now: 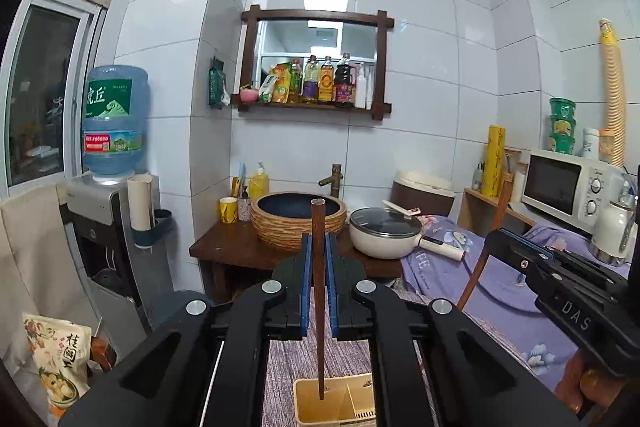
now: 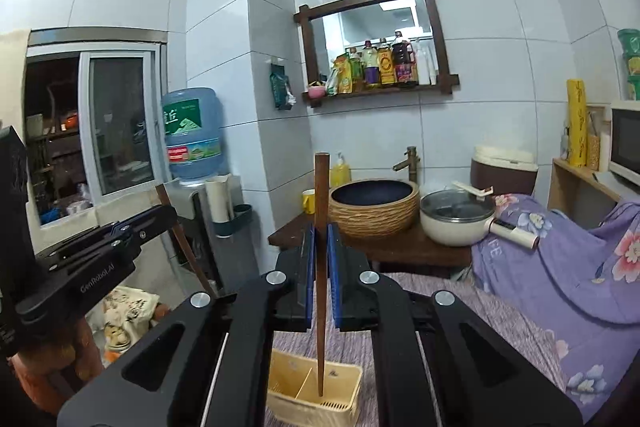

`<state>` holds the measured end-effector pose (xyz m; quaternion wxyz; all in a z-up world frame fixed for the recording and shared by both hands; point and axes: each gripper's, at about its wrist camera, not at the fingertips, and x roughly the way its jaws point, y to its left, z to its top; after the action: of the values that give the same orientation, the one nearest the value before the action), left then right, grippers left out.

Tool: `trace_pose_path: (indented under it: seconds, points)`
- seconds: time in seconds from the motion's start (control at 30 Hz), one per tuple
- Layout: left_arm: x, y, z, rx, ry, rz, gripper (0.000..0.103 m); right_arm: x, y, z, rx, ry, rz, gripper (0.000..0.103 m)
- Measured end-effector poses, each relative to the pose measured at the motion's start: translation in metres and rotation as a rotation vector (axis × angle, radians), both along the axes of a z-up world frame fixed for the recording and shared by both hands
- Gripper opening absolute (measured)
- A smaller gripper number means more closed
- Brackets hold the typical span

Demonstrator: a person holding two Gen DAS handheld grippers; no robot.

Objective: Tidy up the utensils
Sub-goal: 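Lift the left tool's chopstick over the basket while the right tool carries its chopstick there, then lower and open the left tool into the basket while the right tool releases its chopstick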

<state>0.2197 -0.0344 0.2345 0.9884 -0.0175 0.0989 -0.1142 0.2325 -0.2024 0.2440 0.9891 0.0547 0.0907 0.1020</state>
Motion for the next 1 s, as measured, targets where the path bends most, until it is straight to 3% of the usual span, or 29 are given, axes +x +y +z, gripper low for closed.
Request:
trace_pose_path:
  seconds: [0.3,0.53,0.93,0.97,1.0]
  points:
    - [0.031,-0.008,-0.074,-0.006,0.138,0.013,0.007,0.039,0.009,-0.077,0.005,0.137,-0.004,0.007]
    - [0.046,-0.012,-0.115,0.006,0.225,0.009,0.007,0.052,0.009,-0.115,-0.003,0.212,0.0,0.007]
    - [0.055,-0.013,-0.128,0.024,0.244,0.016,0.007,0.064,0.009,-0.131,-0.026,0.237,-0.018,0.008]
    - [0.055,-0.012,-0.127,0.018,0.247,0.01,0.009,0.063,0.009,-0.131,-0.026,0.232,-0.016,0.008]
    - [0.054,-0.011,-0.126,0.014,0.248,0.003,0.017,0.062,0.009,-0.13,-0.031,0.226,-0.016,0.011]
